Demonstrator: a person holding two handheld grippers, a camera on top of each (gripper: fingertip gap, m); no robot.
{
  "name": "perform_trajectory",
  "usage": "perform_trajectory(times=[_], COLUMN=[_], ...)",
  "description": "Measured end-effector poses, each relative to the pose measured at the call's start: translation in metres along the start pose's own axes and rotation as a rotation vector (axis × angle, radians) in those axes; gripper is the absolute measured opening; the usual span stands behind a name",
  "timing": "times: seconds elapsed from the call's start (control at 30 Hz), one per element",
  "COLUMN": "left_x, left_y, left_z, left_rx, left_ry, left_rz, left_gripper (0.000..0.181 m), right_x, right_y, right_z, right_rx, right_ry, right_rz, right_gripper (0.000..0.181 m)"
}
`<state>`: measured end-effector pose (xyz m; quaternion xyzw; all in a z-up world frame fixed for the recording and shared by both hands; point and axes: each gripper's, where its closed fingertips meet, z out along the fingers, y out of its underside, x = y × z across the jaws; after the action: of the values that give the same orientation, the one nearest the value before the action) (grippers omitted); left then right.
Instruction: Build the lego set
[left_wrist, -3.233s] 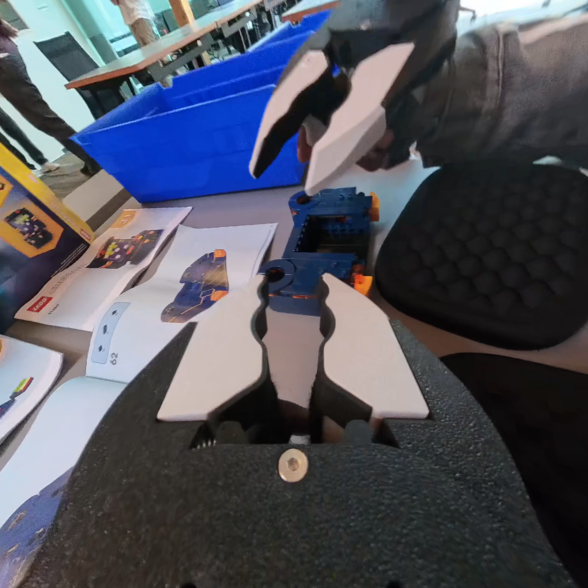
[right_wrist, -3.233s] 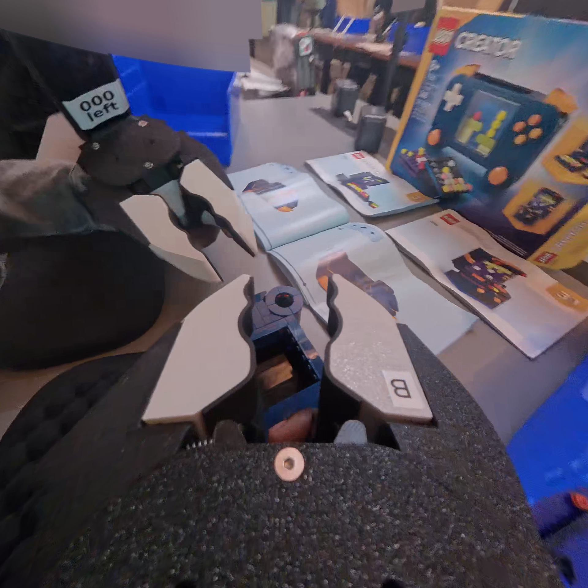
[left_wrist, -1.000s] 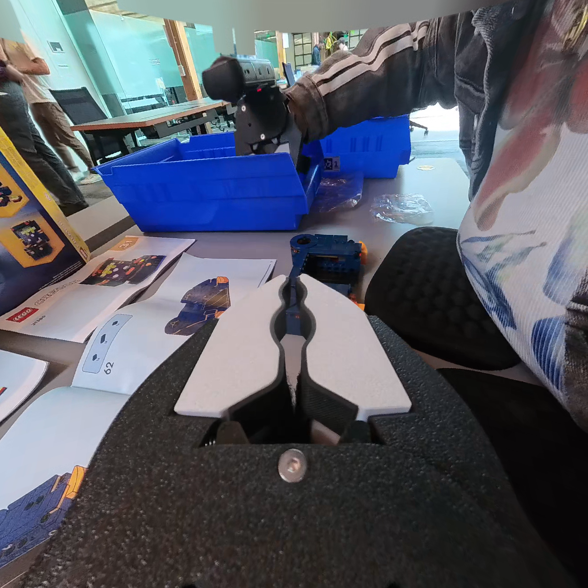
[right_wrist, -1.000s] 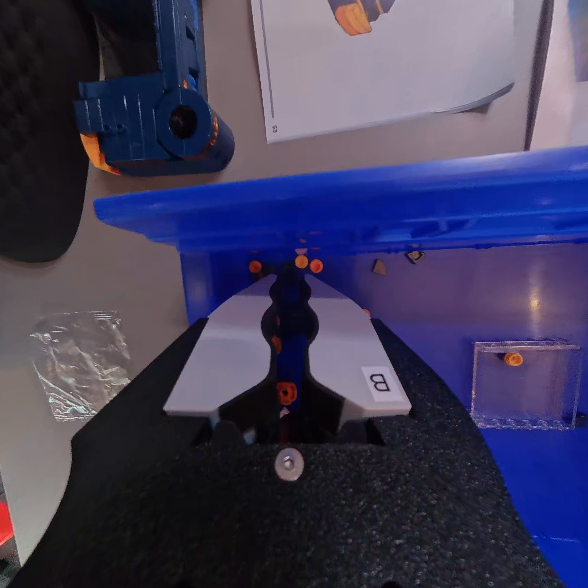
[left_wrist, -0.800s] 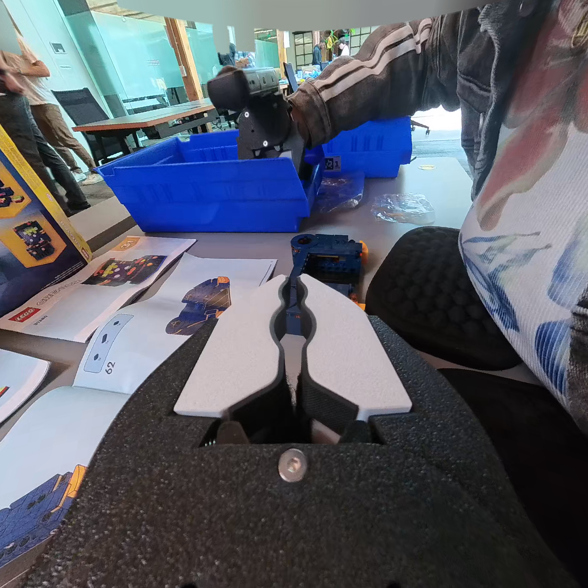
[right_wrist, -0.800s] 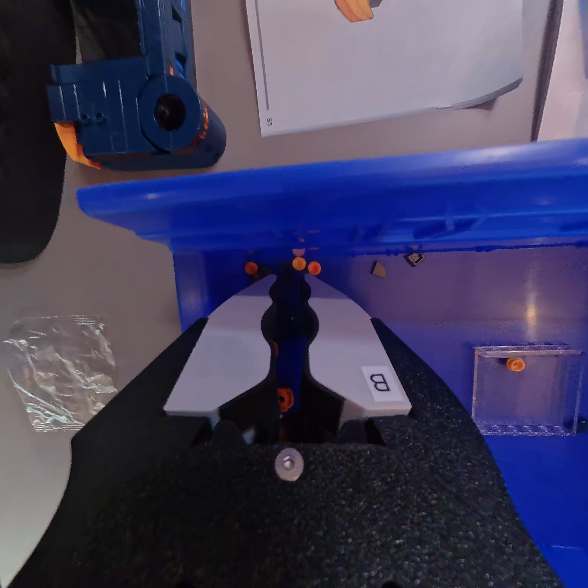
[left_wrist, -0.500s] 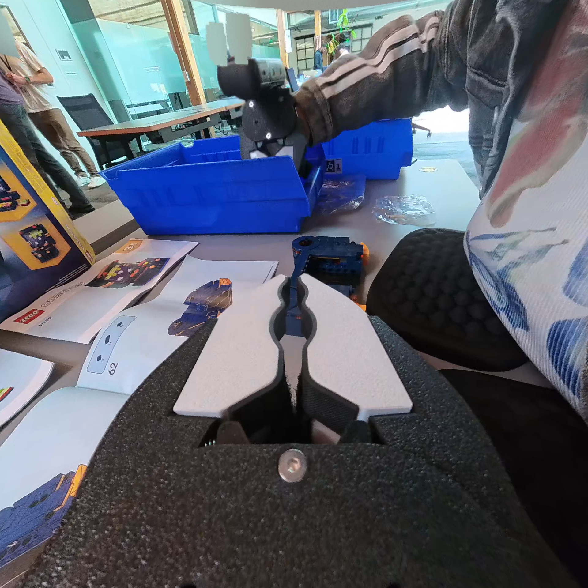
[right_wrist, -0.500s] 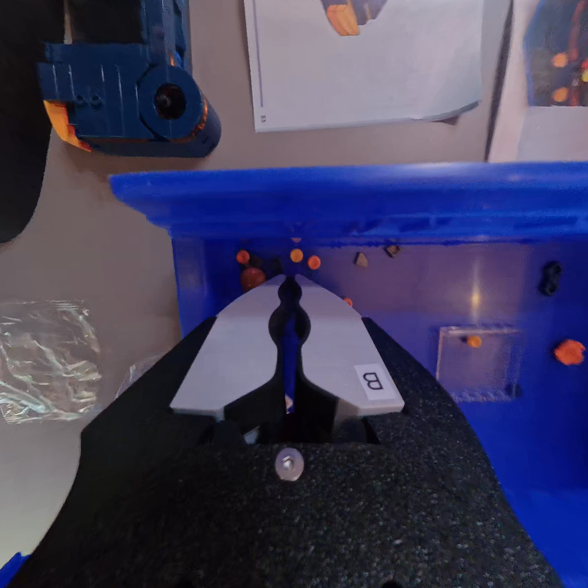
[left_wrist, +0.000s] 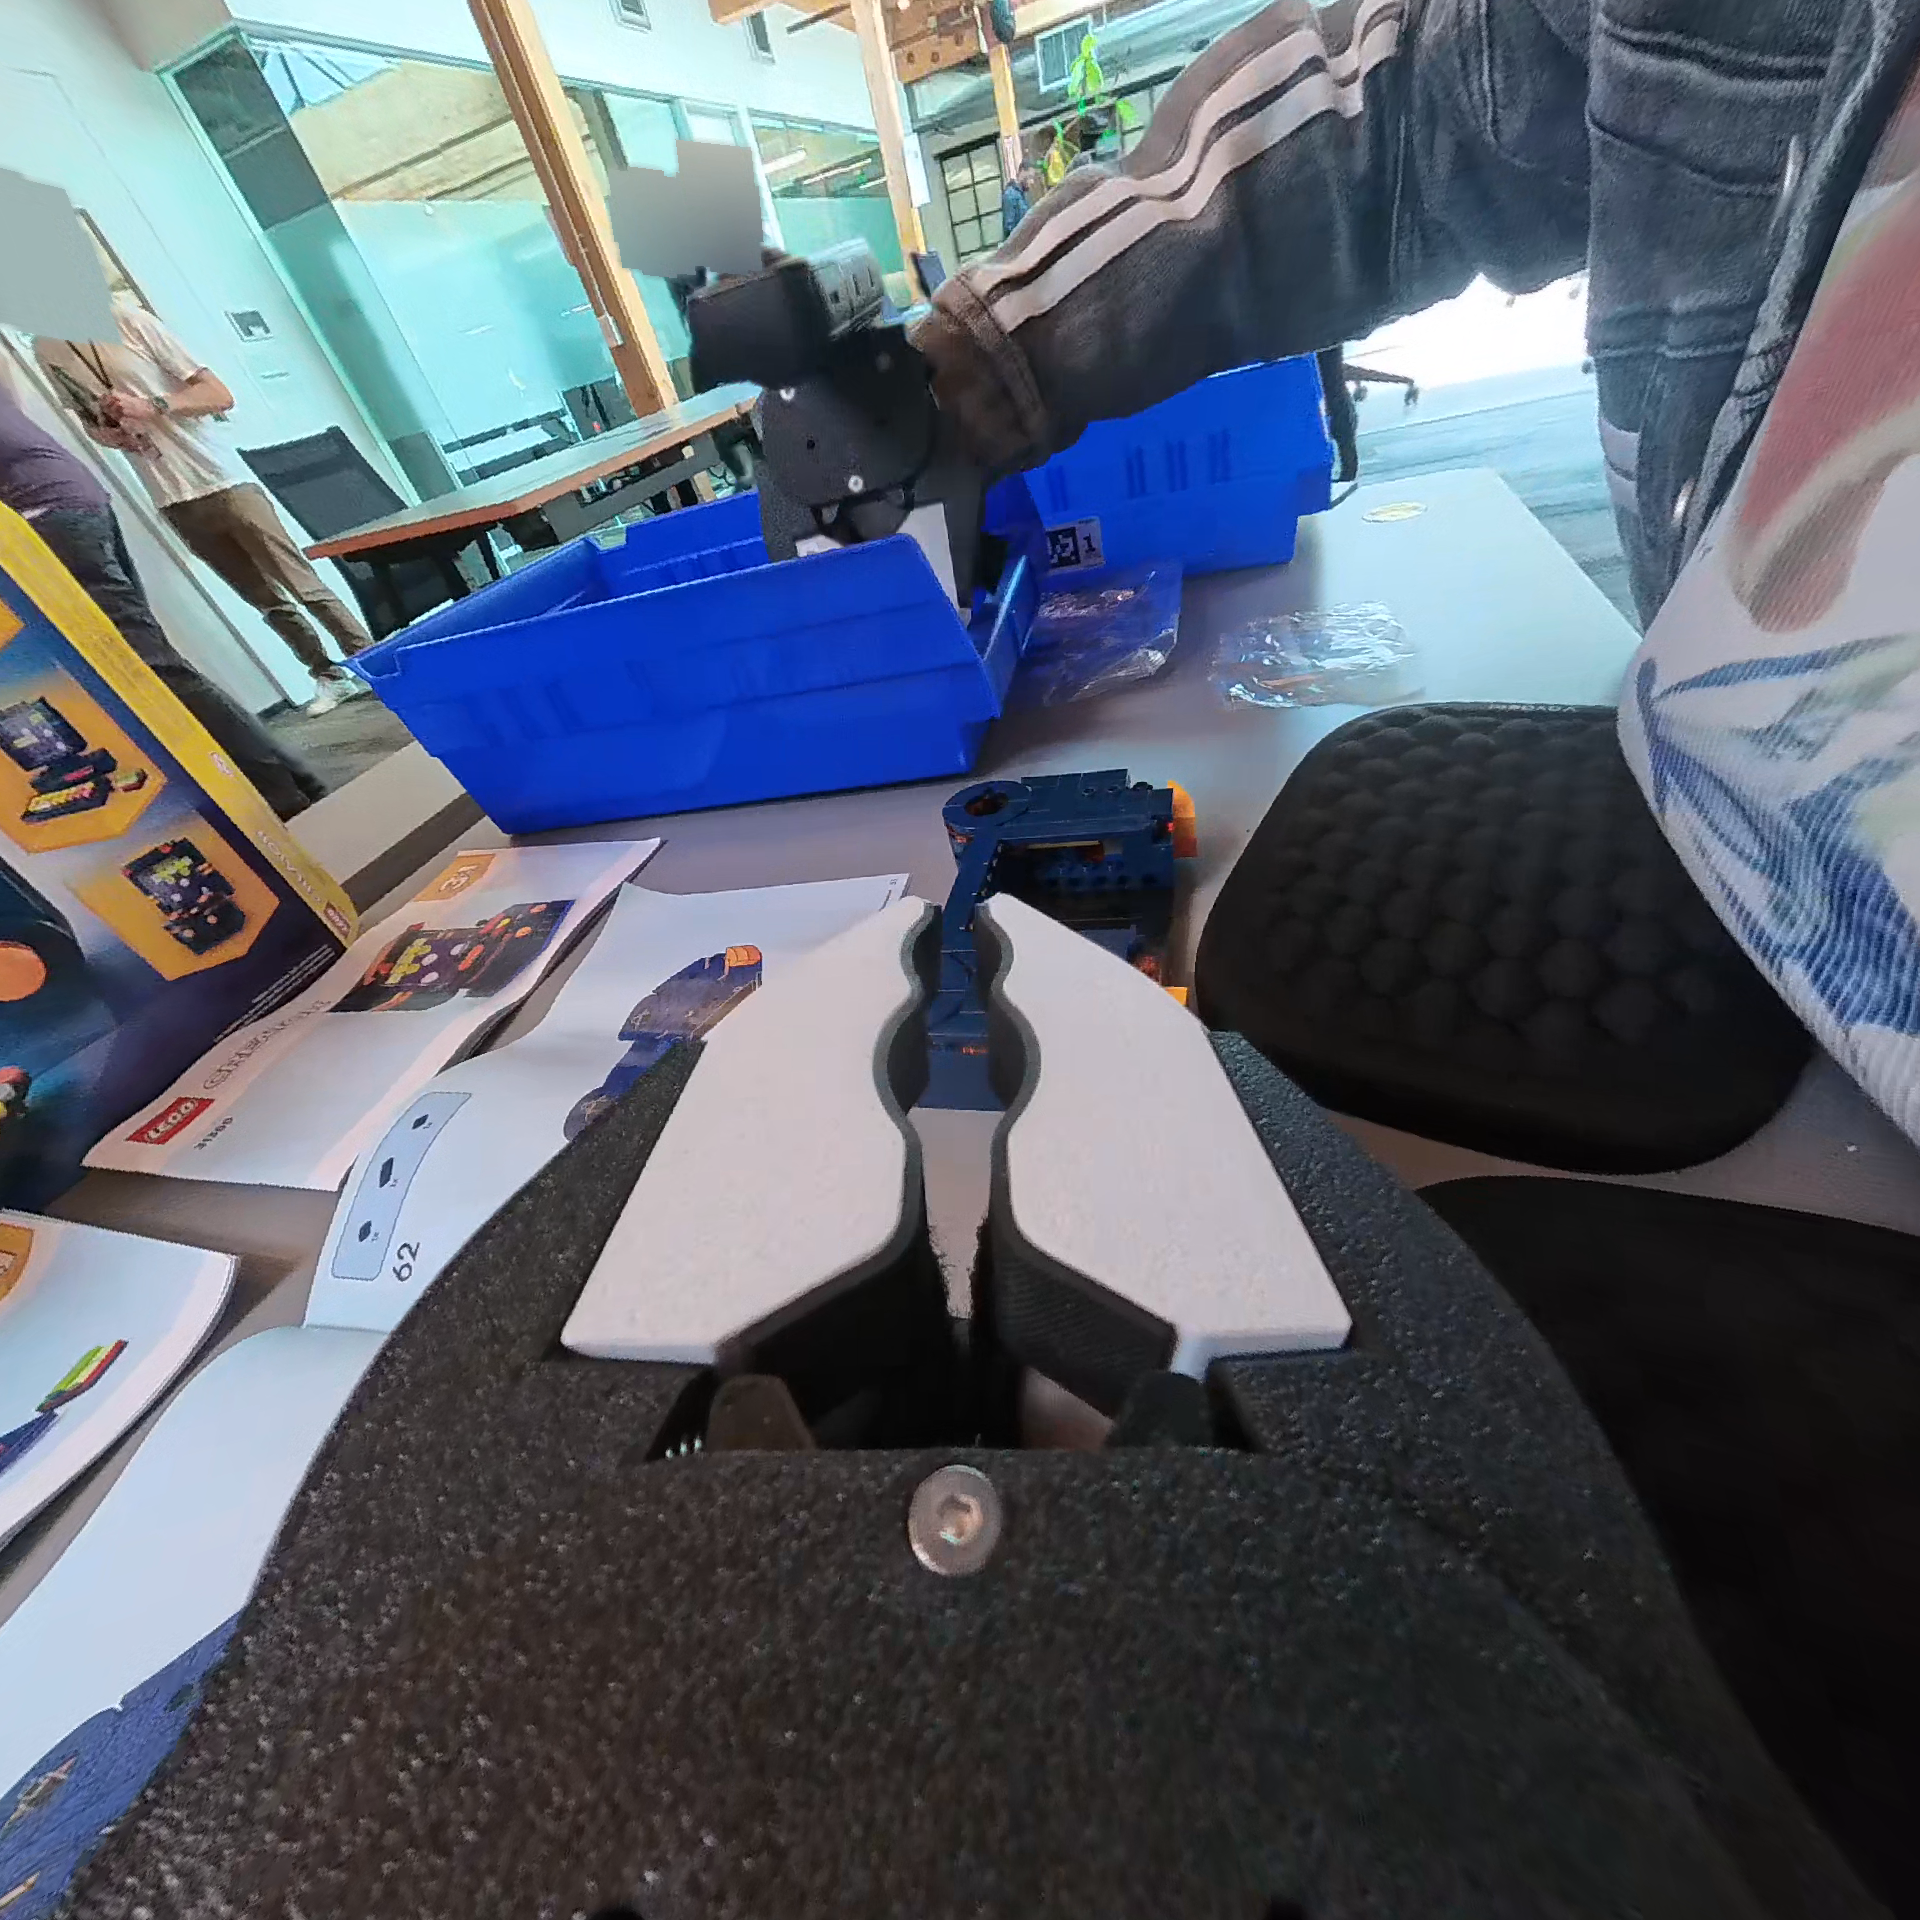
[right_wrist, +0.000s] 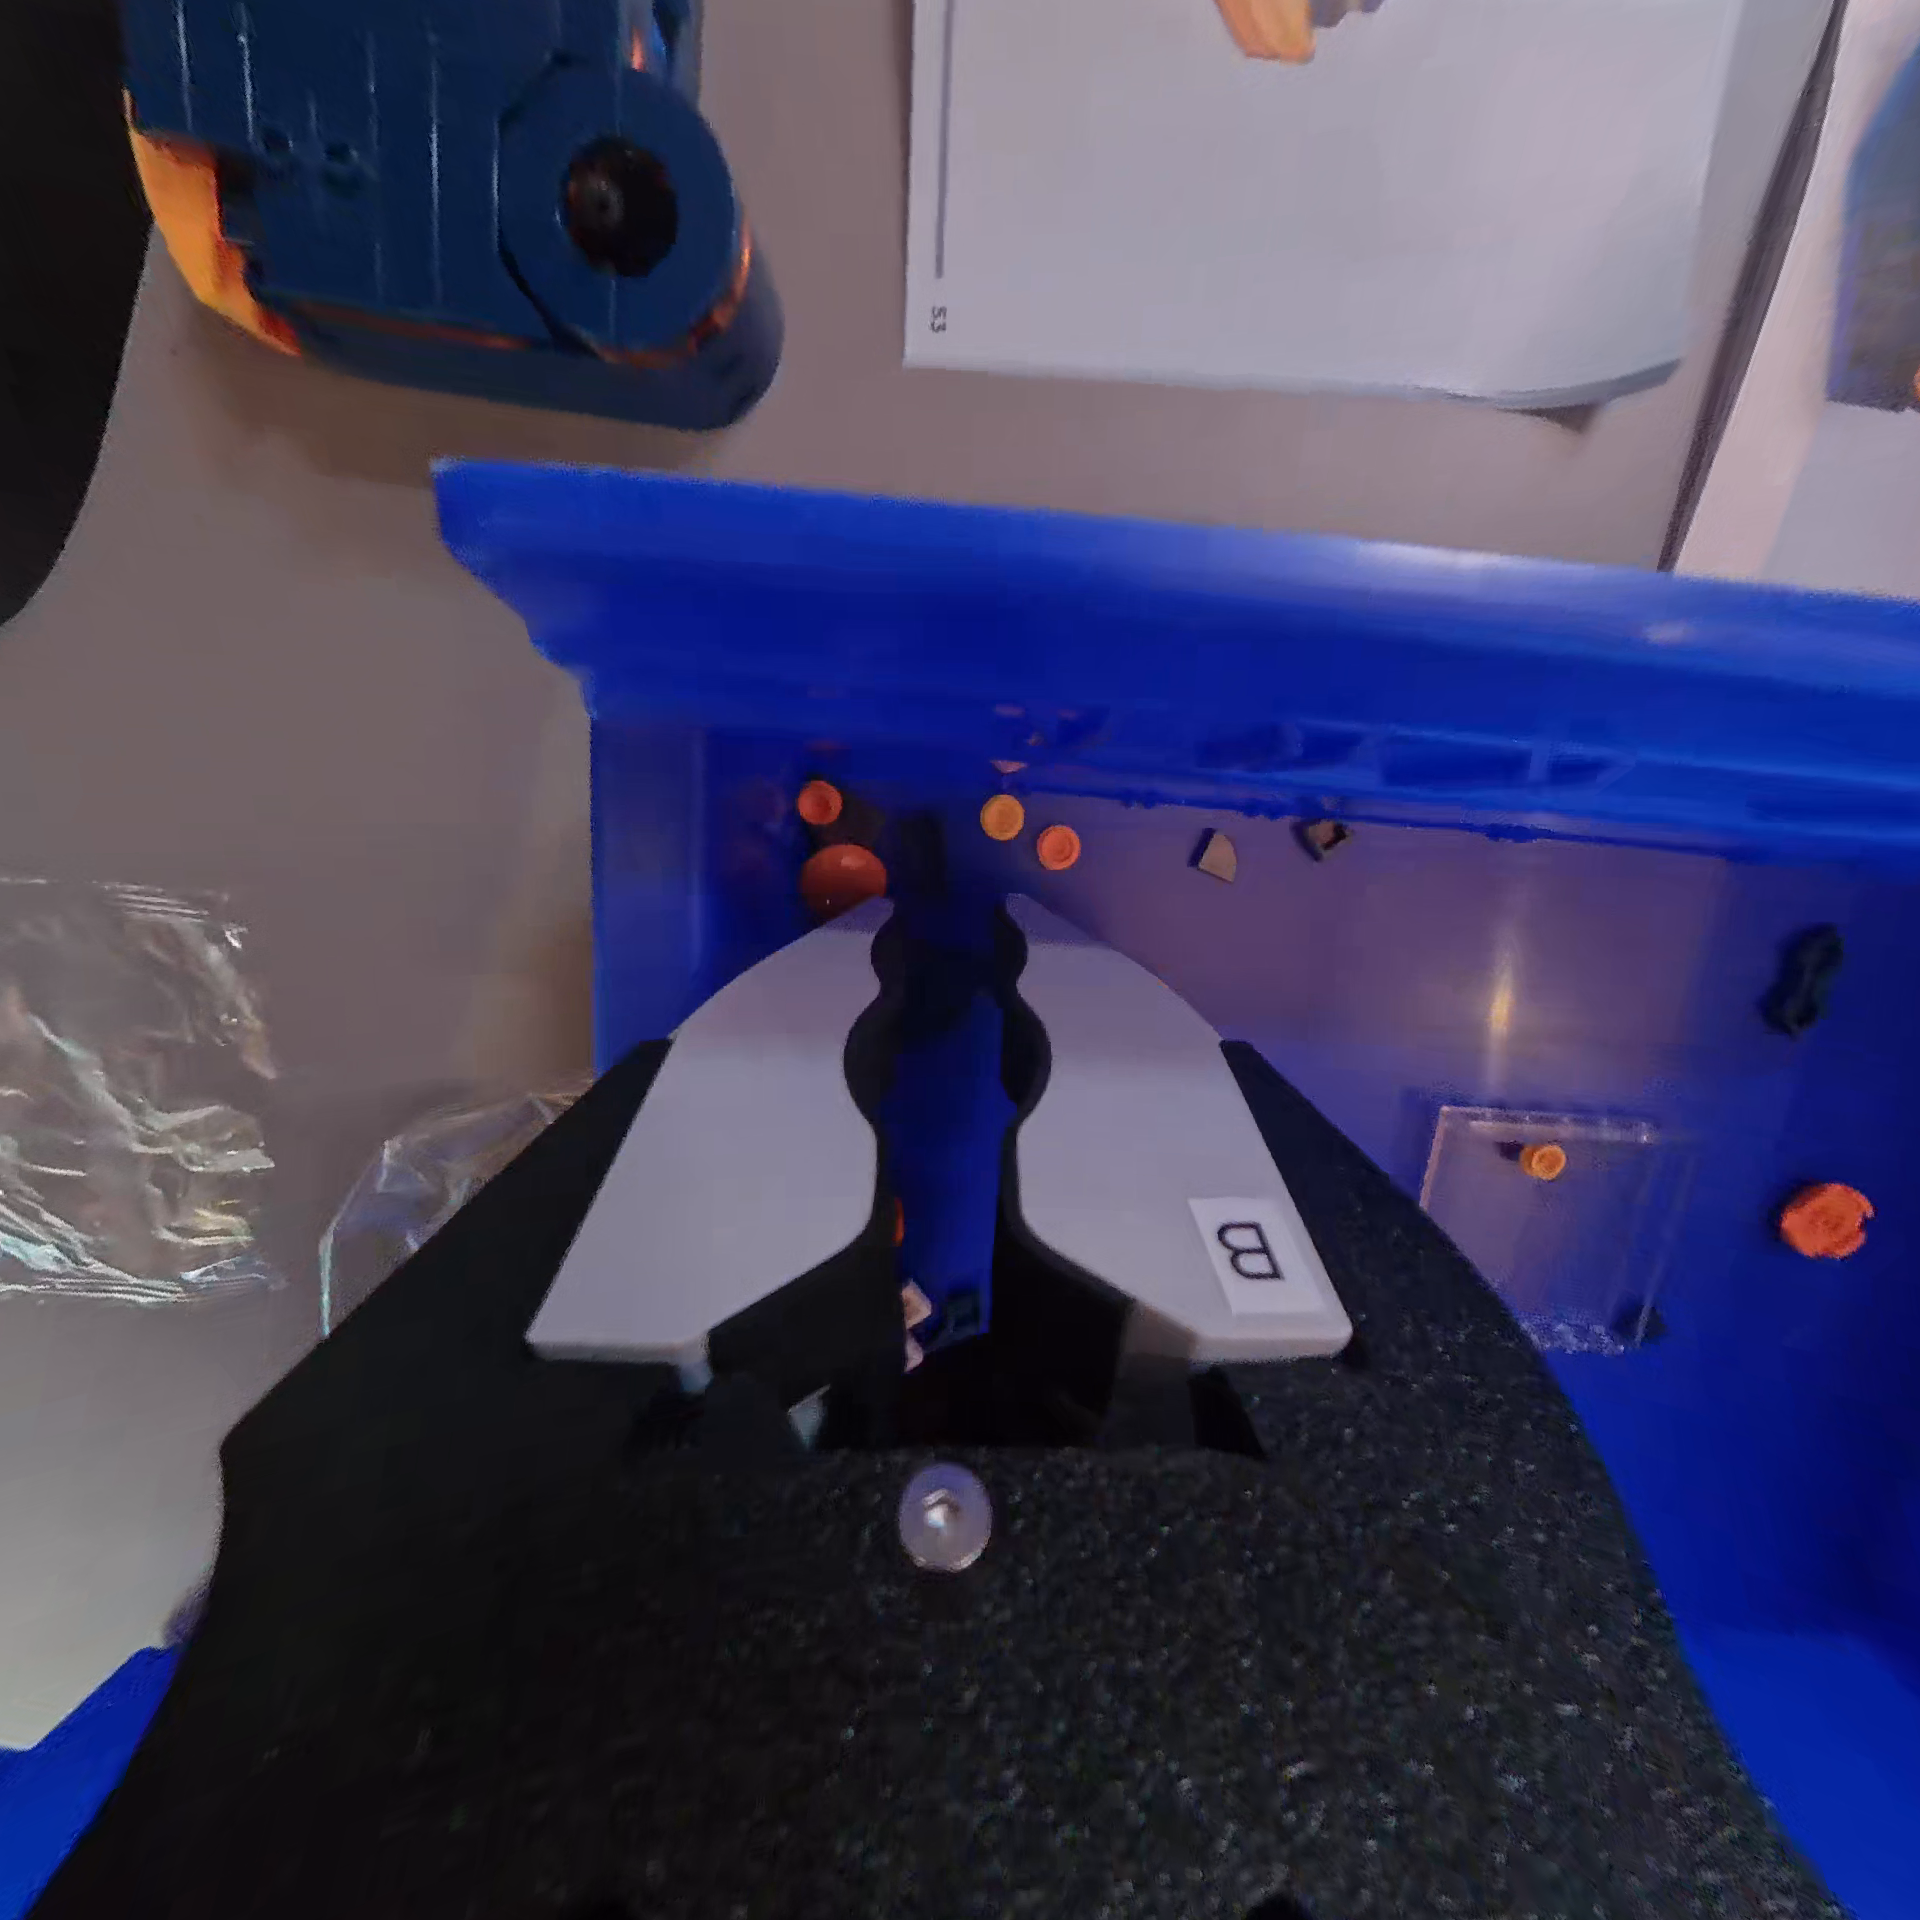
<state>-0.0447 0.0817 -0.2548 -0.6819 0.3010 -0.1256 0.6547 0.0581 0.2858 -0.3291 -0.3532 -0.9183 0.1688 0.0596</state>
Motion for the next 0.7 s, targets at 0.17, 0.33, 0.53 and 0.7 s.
perform_trajectory(times=[0.17, 0.33, 0.53, 0.7], left_x=[-0.004, -0.005, -0.006, -0.012], left_y=[-0.001, -0.001, -0.002, -0.007], left_z=[-0.001, -0.001, -0.002, -0.003], left_rx=[0.006, 0.010, 0.018, 0.049], left_ry=[-0.006, -0.008, -0.023, -0.089], left_rz=[-0.028, -0.040, -0.031, 0.019], left_gripper=[0.006, 0.006, 0.007, 0.017], right_x=[-0.001, 0.001, 0.007, 0.006], right_y=[-0.002, 0.000, -0.001, -0.006], right_z=[0.008, 0.010, 0.007, -0.037], right_rx=[-0.002, -0.044, -0.048, 0.077], right_ry=[-0.023, 0.026, 0.081, 0.161], right_rz=[-0.024, -0.090, -0.102, 0.086], right_gripper=[0.012, 0.008, 0.007, 0.007])
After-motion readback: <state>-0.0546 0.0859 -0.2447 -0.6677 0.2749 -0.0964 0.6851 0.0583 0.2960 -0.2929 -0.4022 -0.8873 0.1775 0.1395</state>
